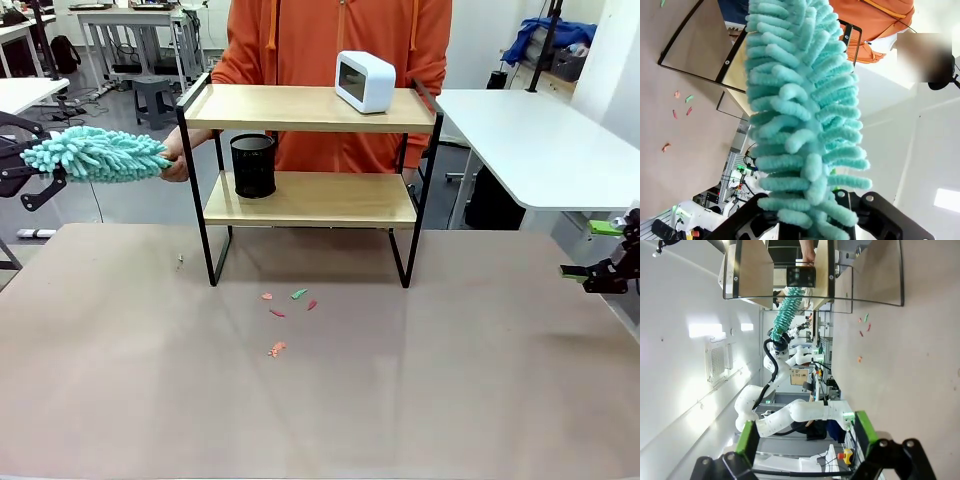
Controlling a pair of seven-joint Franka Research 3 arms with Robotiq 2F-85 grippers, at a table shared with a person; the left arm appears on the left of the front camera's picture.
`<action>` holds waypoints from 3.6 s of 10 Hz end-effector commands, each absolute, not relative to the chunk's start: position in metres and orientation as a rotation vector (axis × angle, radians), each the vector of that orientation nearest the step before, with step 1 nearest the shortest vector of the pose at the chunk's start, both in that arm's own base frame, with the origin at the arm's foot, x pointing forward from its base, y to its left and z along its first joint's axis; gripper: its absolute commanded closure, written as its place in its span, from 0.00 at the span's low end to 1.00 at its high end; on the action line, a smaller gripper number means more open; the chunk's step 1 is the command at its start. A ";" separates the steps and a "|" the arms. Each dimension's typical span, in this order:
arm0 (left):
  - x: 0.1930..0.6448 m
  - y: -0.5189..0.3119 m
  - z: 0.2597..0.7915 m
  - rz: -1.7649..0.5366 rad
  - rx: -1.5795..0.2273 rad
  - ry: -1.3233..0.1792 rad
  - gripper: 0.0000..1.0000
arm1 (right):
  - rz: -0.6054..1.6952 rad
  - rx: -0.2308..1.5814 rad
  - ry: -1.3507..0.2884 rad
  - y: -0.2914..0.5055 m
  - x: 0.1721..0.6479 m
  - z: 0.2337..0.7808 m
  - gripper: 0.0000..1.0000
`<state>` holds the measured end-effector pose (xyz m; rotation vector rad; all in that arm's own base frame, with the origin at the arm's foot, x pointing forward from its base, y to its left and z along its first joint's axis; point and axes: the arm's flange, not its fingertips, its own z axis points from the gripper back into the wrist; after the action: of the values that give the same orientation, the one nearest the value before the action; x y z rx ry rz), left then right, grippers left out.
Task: Clean the shelf.
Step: Hand the Duster back to the human.
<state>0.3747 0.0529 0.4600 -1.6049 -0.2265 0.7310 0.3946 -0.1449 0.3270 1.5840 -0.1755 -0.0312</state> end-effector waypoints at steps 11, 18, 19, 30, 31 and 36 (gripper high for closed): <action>0.354 0.047 0.485 0.504 -1.726 -0.182 0.00 | -0.014 1.581 -0.168 -0.146 0.395 0.330 0.00; 0.344 -0.017 0.486 0.002 -1.539 0.139 0.00 | 0.115 1.732 -0.132 -0.023 0.344 0.400 0.00; 0.349 -0.028 0.484 -0.075 -1.497 0.125 0.00 | 0.054 1.730 -0.136 0.000 0.334 0.411 0.00; 0.354 -0.045 0.485 -0.087 -1.466 0.090 0.00 | 0.056 1.693 -0.150 -0.005 0.357 0.417 0.00; 0.354 -0.045 0.485 -0.087 -1.466 0.090 0.00 | 0.056 1.693 -0.150 -0.005 0.357 0.417 0.00; 0.354 -0.045 0.485 -0.087 -1.466 0.090 0.00 | 0.056 1.693 -0.150 -0.005 0.357 0.417 0.00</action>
<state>0.3579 -0.0463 0.4826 -1.4663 0.0796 -0.0909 0.3587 -0.0012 0.4158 1.6919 -0.1389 0.0315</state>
